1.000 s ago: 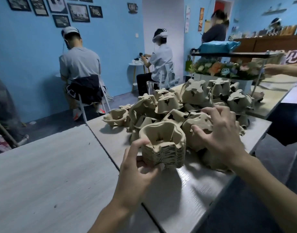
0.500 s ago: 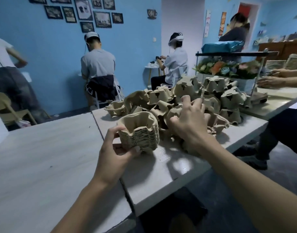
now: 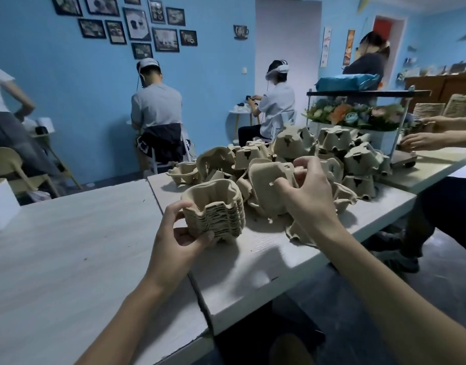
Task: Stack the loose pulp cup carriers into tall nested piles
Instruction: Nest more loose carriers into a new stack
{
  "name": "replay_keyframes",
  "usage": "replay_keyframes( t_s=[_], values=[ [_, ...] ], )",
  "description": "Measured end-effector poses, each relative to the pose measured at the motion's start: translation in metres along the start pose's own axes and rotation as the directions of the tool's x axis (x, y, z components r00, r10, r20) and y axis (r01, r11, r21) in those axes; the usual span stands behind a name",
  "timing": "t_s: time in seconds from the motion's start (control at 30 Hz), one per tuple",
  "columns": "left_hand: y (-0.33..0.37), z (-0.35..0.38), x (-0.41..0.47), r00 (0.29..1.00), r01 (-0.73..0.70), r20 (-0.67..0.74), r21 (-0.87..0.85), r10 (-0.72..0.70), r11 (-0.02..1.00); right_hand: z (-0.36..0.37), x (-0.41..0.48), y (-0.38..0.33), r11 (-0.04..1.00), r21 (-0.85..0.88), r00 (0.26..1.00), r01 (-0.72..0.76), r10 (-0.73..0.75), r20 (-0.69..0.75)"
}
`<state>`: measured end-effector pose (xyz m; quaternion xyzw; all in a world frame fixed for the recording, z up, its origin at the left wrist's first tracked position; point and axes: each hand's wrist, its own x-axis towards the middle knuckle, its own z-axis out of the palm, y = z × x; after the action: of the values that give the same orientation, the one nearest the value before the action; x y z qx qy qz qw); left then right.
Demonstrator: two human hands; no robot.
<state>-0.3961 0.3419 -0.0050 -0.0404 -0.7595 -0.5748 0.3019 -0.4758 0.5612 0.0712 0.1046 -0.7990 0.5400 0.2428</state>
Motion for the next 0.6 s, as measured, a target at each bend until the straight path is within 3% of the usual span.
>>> replay_keyframes(
  t_s=[0.1, 0.17, 0.23, 0.27, 0.33, 0.4, 0.5, 0.53, 0.6],
  values=[
    [-0.003, -0.003, -0.002, 1.000, -0.016, -0.018, -0.048, 0.016, 0.999, 0.006, -0.012, -0.002, 0.915, 0.283, 0.952, -0.286, 0.240, 0.188],
    [-0.004, -0.006, -0.003, 1.000, -0.025, -0.018, -0.072, 0.024, 0.997, 0.011, -0.016, 0.002, 0.826, 0.302, 0.867, -0.476, 0.381, 0.322],
    [-0.004, -0.008, -0.004, 1.000, -0.028, -0.012, -0.071, 0.027, 0.997, 0.017, -0.021, 0.008, 0.818, 0.228, 0.815, -0.529, 0.413, 0.407],
    [-0.004, -0.009, -0.005, 1.000, -0.029, -0.010, -0.069, 0.028, 0.997, 0.019, -0.024, 0.013, 0.869, 0.152, 0.832, -0.471, 0.381, 0.403],
    [-0.005, -0.010, -0.005, 0.999, -0.034, -0.011, -0.062, 0.033, 0.997, 0.022, -0.030, 0.022, 0.979, -0.051, 0.917, -0.197, 0.202, 0.345],
    [-0.006, -0.011, -0.005, 0.999, -0.030, -0.013, -0.056, 0.029, 0.998, 0.019, -0.037, 0.025, 0.986, -0.131, 0.942, 0.108, -0.059, 0.332],
    [-0.007, -0.011, -0.006, 0.999, -0.029, -0.016, -0.047, 0.028, 0.998, 0.014, -0.037, 0.028, 0.857, -0.238, 0.837, 0.458, -0.325, 0.441],
    [-0.007, -0.011, -0.006, 0.999, -0.030, -0.018, -0.042, 0.030, 0.999, 0.013, -0.036, 0.030, 0.809, -0.264, 0.788, 0.526, -0.346, 0.509],
    [-0.006, -0.012, -0.007, 0.999, -0.030, -0.019, -0.037, 0.029, 0.999, 0.010, -0.034, 0.033, 0.809, -0.242, 0.724, 0.537, -0.294, 0.623]
  ],
)
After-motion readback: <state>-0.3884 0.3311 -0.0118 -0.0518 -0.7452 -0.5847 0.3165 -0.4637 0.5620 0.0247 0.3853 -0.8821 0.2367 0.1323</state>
